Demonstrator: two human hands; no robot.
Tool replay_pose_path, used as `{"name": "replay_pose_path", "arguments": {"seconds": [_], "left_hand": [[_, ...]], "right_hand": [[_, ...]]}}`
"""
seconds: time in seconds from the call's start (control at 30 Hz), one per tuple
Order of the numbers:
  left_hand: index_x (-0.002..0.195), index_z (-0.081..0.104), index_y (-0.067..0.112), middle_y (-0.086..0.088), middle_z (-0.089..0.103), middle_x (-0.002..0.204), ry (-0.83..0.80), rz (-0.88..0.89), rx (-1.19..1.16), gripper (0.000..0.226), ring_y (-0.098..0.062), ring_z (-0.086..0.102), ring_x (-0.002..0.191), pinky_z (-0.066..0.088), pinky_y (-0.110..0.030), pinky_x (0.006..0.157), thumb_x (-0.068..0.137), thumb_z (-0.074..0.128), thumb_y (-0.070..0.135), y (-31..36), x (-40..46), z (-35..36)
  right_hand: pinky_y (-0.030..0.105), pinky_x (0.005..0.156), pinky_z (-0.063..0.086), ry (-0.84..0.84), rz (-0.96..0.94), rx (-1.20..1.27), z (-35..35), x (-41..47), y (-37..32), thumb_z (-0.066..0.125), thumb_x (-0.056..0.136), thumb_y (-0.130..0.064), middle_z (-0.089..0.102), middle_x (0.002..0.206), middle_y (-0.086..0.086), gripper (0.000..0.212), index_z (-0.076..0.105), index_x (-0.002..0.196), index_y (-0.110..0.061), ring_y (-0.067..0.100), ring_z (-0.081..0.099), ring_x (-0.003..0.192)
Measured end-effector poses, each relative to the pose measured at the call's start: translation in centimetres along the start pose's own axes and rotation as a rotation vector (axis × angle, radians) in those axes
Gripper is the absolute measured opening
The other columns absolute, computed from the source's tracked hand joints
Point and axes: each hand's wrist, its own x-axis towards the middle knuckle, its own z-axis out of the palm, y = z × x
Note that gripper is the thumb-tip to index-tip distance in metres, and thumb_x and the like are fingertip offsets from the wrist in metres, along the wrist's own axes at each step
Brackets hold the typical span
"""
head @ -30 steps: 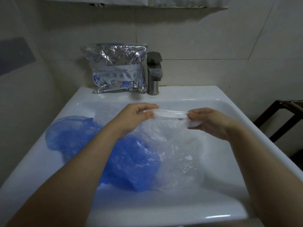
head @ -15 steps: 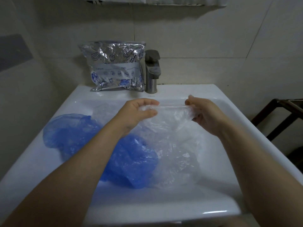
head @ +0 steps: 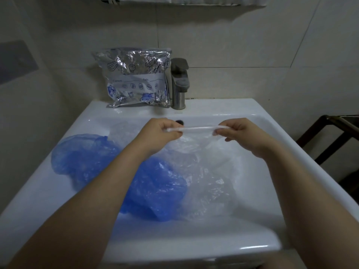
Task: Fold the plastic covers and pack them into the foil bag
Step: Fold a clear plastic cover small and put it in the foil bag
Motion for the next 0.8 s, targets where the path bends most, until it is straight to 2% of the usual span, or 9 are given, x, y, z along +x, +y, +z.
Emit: {"name": "replay_pose_path", "arguments": {"seconds": [0.1, 0.17, 0.3, 0.4, 0.43, 0.5, 0.6, 0.73, 0.8], "left_hand": [[0.08, 0.067, 0.018, 0.006, 0.056, 0.078, -0.078, -0.005, 0.014, 0.006, -0.005, 0.048, 0.068, 0.038, -0.016, 0.065, 0.085, 0.066, 0.015, -0.2, -0.1, -0.7], [0.08, 0.067, 0.023, 0.006, 0.058, 0.073, -0.116, -0.049, 0.032, 0.009, -0.005, 0.049, 0.067, 0.037, -0.017, 0.066, 0.087, 0.063, 0.02, -0.4, -0.1, -1.1], [0.08, 0.067, 0.024, 0.013, 0.065, 0.068, -0.159, -0.096, -0.014, 0.013, -0.004, 0.054, 0.066, 0.04, -0.022, 0.072, 0.09, 0.059, 0.021, -0.7, -0.1, -1.0], [0.082, 0.067, 0.02, 0.009, 0.067, 0.076, -0.133, -0.062, -0.123, 0.016, -0.014, 0.055, 0.081, 0.039, -0.031, 0.08, 0.092, 0.055, 0.018, -0.4, 0.0, -0.8], [0.084, 0.066, 0.02, 0.009, 0.069, 0.077, -0.116, -0.045, -0.172, 0.016, -0.014, 0.057, 0.084, 0.041, -0.031, 0.081, 0.093, 0.052, 0.017, -0.3, 0.0, -0.7], [0.093, 0.063, 0.024, 0.009, 0.071, 0.075, -0.105, -0.029, -0.281, 0.019, -0.006, 0.063, 0.082, 0.047, -0.021, 0.074, 0.096, 0.047, 0.014, 0.2, 0.0, -0.5], [0.102, 0.061, 0.027, 0.009, 0.071, 0.071, -0.108, 0.003, -0.337, 0.028, 0.002, 0.066, 0.076, 0.045, -0.01, 0.061, 0.097, 0.043, 0.007, 0.3, -0.2, -0.2], [0.09, 0.069, 0.022, 0.009, 0.073, 0.082, -0.083, 0.015, -0.305, 0.029, -0.005, 0.068, 0.08, 0.044, -0.023, 0.077, 0.092, 0.048, 0.003, 0.1, -0.3, -0.3], [0.085, 0.07, 0.02, 0.008, 0.073, 0.083, -0.078, 0.003, -0.298, 0.022, -0.006, 0.067, 0.08, 0.045, -0.022, 0.076, 0.088, 0.055, 0.005, 0.2, -0.3, -0.2]], "right_hand": [[0.027, 0.09, 0.049, -0.126, 0.059, 0.28, -0.5, -0.4, 0.1, 0.056, 0.085, -0.026, 0.071, 0.097, -0.001, 0.022, 0.077, 0.079, -0.02, 0.014, 0.06, 0.094], [0.027, 0.093, 0.048, -0.181, 0.085, 0.369, -0.5, -0.5, 0.2, 0.053, 0.084, -0.026, 0.071, 0.098, 0.0, 0.024, 0.075, 0.084, -0.015, 0.015, 0.062, 0.097], [0.029, 0.088, 0.051, -0.133, 0.151, 0.489, -0.3, -0.2, 0.3, 0.047, 0.092, -0.009, 0.067, 0.09, 0.003, 0.022, 0.067, 0.102, -0.013, 0.015, 0.062, 0.087], [0.024, 0.076, 0.05, -0.047, 0.142, 0.6, -0.3, 0.0, 0.0, 0.042, 0.095, -0.003, 0.062, 0.062, -0.007, 0.029, 0.06, 0.108, -0.021, 0.007, 0.059, 0.065], [0.022, 0.068, 0.049, -0.023, 0.123, 0.643, -0.3, 0.0, -0.3, 0.041, 0.095, -0.002, 0.058, 0.055, -0.008, 0.029, 0.059, 0.105, -0.022, 0.006, 0.057, 0.059], [0.02, 0.056, 0.048, 0.022, 0.096, 0.743, -0.2, 0.1, -0.7, 0.039, 0.093, 0.002, 0.054, 0.054, -0.004, 0.031, 0.06, 0.091, -0.019, 0.01, 0.052, 0.053], [0.022, 0.051, 0.048, 0.055, 0.177, 0.77, 0.3, 0.1, -1.1, 0.033, 0.087, 0.01, 0.051, 0.055, 0.004, 0.037, 0.063, 0.073, -0.008, 0.015, 0.045, 0.05], [0.027, 0.057, 0.052, 0.151, 0.327, 0.754, 1.1, 0.3, -1.9, 0.042, 0.09, -0.002, 0.04, 0.058, 0.004, 0.023, 0.059, 0.075, -0.004, 0.014, 0.031, 0.05], [0.023, 0.059, 0.051, 0.118, 0.285, 0.571, 1.4, 0.3, -1.6, 0.054, 0.091, -0.012, 0.041, 0.062, 0.004, 0.019, 0.06, 0.074, -0.008, 0.012, 0.034, 0.052]]}}
